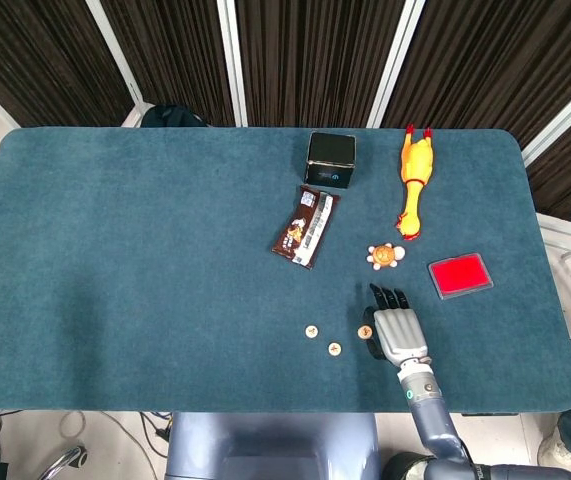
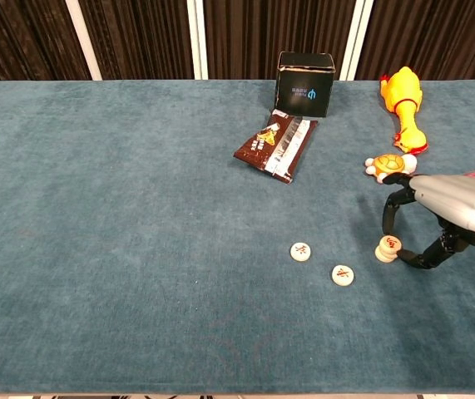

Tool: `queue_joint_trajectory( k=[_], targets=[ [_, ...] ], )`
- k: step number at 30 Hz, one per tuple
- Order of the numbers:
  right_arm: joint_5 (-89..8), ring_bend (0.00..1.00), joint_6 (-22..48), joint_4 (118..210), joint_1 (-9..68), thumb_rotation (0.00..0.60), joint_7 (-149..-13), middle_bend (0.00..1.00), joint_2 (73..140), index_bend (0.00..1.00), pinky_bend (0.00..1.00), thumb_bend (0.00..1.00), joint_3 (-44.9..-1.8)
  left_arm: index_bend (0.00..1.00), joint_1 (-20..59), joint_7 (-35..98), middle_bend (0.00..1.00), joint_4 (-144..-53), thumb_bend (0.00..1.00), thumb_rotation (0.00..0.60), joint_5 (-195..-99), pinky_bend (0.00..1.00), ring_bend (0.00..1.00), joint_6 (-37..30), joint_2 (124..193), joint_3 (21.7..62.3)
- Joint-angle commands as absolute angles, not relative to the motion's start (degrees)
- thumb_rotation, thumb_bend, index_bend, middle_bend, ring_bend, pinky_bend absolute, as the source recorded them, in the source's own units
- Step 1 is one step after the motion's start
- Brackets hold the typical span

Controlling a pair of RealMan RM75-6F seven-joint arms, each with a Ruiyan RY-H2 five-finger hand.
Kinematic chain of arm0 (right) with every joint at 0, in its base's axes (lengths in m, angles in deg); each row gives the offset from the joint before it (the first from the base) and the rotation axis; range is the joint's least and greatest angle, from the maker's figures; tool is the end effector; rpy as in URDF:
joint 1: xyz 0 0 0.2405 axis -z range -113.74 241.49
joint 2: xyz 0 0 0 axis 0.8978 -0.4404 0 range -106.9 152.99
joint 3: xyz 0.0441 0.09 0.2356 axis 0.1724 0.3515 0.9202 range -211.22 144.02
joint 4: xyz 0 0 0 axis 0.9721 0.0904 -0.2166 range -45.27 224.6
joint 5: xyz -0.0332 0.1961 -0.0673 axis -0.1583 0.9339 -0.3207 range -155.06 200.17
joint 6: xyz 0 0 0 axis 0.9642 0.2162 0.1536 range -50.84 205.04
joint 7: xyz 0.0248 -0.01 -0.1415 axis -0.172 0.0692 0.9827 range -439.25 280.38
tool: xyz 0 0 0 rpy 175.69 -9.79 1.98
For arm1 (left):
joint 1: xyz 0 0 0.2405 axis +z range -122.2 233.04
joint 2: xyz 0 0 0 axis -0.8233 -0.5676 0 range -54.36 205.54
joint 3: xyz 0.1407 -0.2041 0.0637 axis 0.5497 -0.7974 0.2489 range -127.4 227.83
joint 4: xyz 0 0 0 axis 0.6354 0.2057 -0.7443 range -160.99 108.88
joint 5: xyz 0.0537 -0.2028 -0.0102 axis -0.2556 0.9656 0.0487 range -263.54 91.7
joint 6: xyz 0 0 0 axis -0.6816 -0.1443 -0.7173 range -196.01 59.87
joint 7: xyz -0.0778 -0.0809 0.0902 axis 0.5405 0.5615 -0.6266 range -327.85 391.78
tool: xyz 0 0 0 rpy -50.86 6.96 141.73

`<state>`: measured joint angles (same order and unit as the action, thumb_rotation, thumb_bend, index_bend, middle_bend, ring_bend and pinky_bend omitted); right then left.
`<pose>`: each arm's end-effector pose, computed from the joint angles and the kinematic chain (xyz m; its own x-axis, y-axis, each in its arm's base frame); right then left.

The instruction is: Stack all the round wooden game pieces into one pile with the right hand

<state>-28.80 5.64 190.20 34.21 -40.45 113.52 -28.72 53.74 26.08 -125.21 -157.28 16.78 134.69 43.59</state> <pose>-0.1890 -0.2560 -0.0189 0.4207 -0.3554 0.8347 -0.9045 -0.0932 0.4162 -0.3311 0.1710 0.1965 0.4343 -0.0102 0.9007 0.8669 0.2762 -0.4149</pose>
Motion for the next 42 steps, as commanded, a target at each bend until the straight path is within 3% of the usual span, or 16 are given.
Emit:
queue_joint_trajectory(
  k=[1,6,17,42],
  targets=[
    [-28.99,0.00,5.44,191.34,33.93,0.600,-39.85,0.00,113.27,0.39,0.00,0.42,-28.36,0.12,53.74,26.05,0.00,-125.29,0.19,0.600,-157.31,0.05,0.00,16.84,134.73,43.58],
    [-28.44,0.00,5.24,195.45,33.04,0.600,-36.75,0.00,112.31,0.32,0.00,0.42,-28.46,0.12,53.83,26.20,0.00,-125.49,0.19,0.600,-157.25,0.05,0.00,17.03,134.70,43.49],
    [-33.16,0.00,1.49,196.15,33.36,0.600,-33.27,0.00,116.44,0.32,0.00,0.42,-31.16,0.12,53.85,27.09,0.00,-125.77,0.19,0.600,-157.00,0.05,0.00,16.71,134.38,43.37],
    [-37.50,0.00,-0.36,188.60,36.87,0.600,-34.13,0.00,122.54,0.41,0.00,0.42,-33.37,0.12,53.75,26.65,0.00,-125.70,0.19,0.600,-156.72,0.04,0.00,16.47,134.32,43.41]
  ],
)
